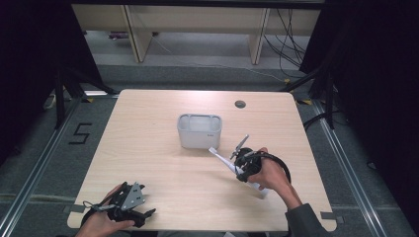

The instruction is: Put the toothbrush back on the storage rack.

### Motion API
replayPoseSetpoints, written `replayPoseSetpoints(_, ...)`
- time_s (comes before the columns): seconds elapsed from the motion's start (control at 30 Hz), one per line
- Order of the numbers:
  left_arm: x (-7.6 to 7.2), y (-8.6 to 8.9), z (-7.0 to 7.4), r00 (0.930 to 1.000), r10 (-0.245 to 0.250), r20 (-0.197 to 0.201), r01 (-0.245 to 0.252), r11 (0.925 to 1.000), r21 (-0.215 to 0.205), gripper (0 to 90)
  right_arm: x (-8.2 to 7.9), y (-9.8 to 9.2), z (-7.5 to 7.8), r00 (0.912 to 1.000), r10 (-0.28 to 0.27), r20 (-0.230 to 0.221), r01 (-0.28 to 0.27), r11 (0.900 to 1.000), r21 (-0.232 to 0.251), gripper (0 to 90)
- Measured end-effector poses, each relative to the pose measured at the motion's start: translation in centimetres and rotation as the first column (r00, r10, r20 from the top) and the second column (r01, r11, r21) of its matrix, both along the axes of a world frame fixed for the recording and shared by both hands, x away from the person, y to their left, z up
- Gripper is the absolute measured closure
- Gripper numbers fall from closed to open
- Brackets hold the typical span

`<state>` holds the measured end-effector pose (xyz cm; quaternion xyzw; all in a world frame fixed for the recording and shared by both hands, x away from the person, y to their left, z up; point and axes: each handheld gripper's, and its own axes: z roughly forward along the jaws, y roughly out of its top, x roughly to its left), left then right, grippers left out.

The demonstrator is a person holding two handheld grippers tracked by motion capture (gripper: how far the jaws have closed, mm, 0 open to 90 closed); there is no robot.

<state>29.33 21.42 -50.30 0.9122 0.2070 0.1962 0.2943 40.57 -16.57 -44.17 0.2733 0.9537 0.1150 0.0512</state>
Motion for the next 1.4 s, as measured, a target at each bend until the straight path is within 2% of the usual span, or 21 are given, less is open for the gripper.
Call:
replayPoseSetpoints(0.23, 0.0, 0.0, 0.0, 1.0, -0.002, 0.002, 0.002, 1.0, 0.004, 16.4, -0.7, -1.2, 1.8, 0.9982, -0.024, 0.055, 0.019, 0.996, 0.093, 67.0)
replayPoseSetpoints(0.37, 0.0, 0.0, 0.0, 1.0, 0.0, 0.003, 0.0, 1.0, 0.003, 16.3, -0.7, -2.0, 2.8, 0.993, -0.023, 0.116, 0.007, 0.991, 0.133, 66.9)
replayPoseSetpoints(0.43, 0.0, 0.0, 0.0, 1.0, -0.001, 0.003, 0.001, 1.0, 0.004, 16.4, -1.0, -2.1, 3.1, 0.9924, -0.068, 0.102, 0.049, 0.983, 0.179, 66.9)
replayPoseSetpoints(0.5, 0.0, 0.0, 0.0, 1.0, -0.001, 0.004, 0.001, 1.0, 0.003, 16.4, -0.7, -2.5, 3.4, 0.989, -0.07, 0.13, 0.039, 0.974, 0.225, 66.9)
replayPoseSetpoints(0.63, 0.0, 0.0, 0.0, 1.0, 0.002, 0.004, -0.002, 1.0, 0.002, 16.4, -0.6, -2.8, 3.6, 0.9758, -0.144, 0.165, 0.094, 0.956, 0.278, 66.9)
replayPoseSetpoints(0.67, 0.0, 0.0, 0.0, 1.0, 0.002, 0.003, -0.002, 1.0, 0.003, 16.4, -0.4, -3.0, 3.6, 0.9785, -0.117, 0.17, 0.064, 0.954, 0.293, 66.9)
replayPoseSetpoints(0.77, 0.0, 0.0, 0.0, 1.0, -0.001, 0.004, 0.001, 1.0, 0.003, 16.4, -0.5, -3.0, 3.3, 0.9702, -0.168, 0.175, 0.1, 0.933, 0.346, 66.9)
replayPoseSetpoints(0.83, 0.0, 0.0, 0.0, 1.0, 0.0, 0.004, 0.0, 1.0, 0.004, 16.4, -0.5, -3.1, 3.2, 0.9628, -0.195, 0.187, 0.118, 0.927, 0.356, 66.9)
replayPoseSetpoints(0.87, 0.0, 0.0, 0.0, 1.0, 0.002, 0.004, -0.002, 1.0, 0.003, 16.4, -0.5, -3.3, 3.3, 0.966, -0.184, 0.181, 0.108, 0.925, 0.364, 66.9)
replayPoseSetpoints(0.9, 0.0, 0.0, 0.0, 1.0, 0.002, 0.005, -0.002, 1.0, 0.002, 16.3, -0.2, -3.4, 3.1, 0.9656, -0.154, 0.21, 0.058, 0.914, 0.401, 66.9)
replayPoseSetpoints(1.03, 0.0, 0.0, 0.0, 1.0, 0.003, 0.004, -0.003, 1.0, 0.004, 16.4, 0.1, -3.7, 3.5, 0.9528, -0.189, 0.238, 0.066, 0.893, 0.445, 66.9)
replayPoseSetpoints(1.07, 0.0, 0.0, 0.0, 1.0, 0.003, 0.004, -0.003, 1.0, 0.0, 16.4, 0.0, -3.8, 3.7, 0.954, -0.207, 0.217, 0.091, 0.889, 0.45, 66.9)
replayPoseSetpoints(1.1, 0.0, 0.0, 0.0, 1.0, 0.003, 0.002, -0.003, 1.0, -0.003, 16.4, 0.2, -3.8, 3.8, 0.949, -0.205, 0.239, 0.076, 0.886, 0.458, 66.9)
replayPoseSetpoints(1.17, 0.0, 0.0, 0.0, 1.0, 0.003, 0.004, -0.003, 1.0, -0.001, 16.4, 0.3, -3.7, 3.9, 0.9519, -0.218, 0.215, 0.09, 0.87, 0.485, 66.9)
replayPoseSetpoints(1.2, 0.0, 0.0, 0.0, 1.0, 0.002, 0.004, -0.002, 1.0, 0.003, 16.4, 0.5, -3.7, 3.9, 0.9471, -0.211, 0.242, 0.066, 0.867, 0.495, 66.9)
replayPoseSetpoints(1.23, 0.0, 0.0, 0.0, 1.0, 0.002, 0.004, -0.003, 1.0, 0.004, 16.4, 0.5, -3.7, 4.1, 0.9504, -0.219, 0.221, 0.086, 0.867, 0.491, 66.9)
replayPoseSetpoints(1.27, 0.0, 0.0, 0.0, 1.0, 0.002, 0.004, -0.002, 1.0, 0.002, 16.4, 0.7, -3.6, 4.1, 0.9444, -0.216, 0.247, 0.066, 0.863, 0.501, 66.9)
replayPoseSetpoints(1.3, 0.0, 0.0, 0.0, 1.0, 0.0, 0.005, 0.0, 1.0, 0.0, 16.4, 0.6, -3.6, 4.3, 0.9475, -0.222, 0.23, 0.082, 0.864, 0.496, 66.9)
replayPoseSetpoints(1.33, 0.0, 0.0, 0.0, 1.0, -0.002, 0.005, 0.002, 1.0, 0.002, 16.4, 0.7, -3.6, 4.3, 0.9413, -0.225, 0.252, 0.069, 0.858, 0.51, 66.9)
replayPoseSetpoints(1.37, 0.0, 0.0, 0.0, 1.0, -0.001, 0.005, 0.001, 1.0, 0.005, 16.4, 0.9, -3.7, 4.5, 0.944, -0.208, 0.256, 0.053, 0.862, 0.504, 66.9)
replayPoseSetpoints(1.4, 0.0, 0.0, 0.0, 1.0, 0.002, 0.004, -0.002, 1.0, 0.005, 16.4, 1.0, -3.5, 4.5, 0.9365, -0.229, 0.265, 0.061, 0.851, 0.521, 66.9)
